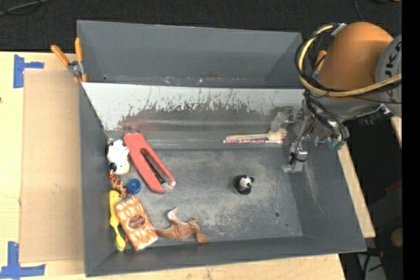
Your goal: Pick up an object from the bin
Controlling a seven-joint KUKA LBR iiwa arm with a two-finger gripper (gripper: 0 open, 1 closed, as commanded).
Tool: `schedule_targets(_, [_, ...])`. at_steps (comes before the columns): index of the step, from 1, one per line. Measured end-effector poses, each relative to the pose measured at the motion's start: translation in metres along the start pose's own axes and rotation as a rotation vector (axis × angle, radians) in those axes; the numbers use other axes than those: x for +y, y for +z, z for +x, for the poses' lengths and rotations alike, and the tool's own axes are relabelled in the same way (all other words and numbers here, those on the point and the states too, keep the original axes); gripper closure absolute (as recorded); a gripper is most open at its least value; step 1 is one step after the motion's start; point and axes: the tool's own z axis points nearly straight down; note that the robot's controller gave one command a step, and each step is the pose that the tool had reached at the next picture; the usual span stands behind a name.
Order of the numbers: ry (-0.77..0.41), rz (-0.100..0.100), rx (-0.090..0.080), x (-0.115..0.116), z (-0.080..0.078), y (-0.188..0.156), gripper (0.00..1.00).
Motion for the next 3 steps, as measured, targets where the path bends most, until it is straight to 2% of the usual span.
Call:
schedule_targets(1, [-0.003, 0.001, -0.008, 0.000, -0.002, -0.005, 0.00])
schedule_targets(2, [-0.089, 0.001, -0.008, 0.048, 0.032, 0.083, 0.00])
schedule_targets(3, [-0.053, 0.002, -0.011, 0.059, 0.040, 0.067, 0.00])
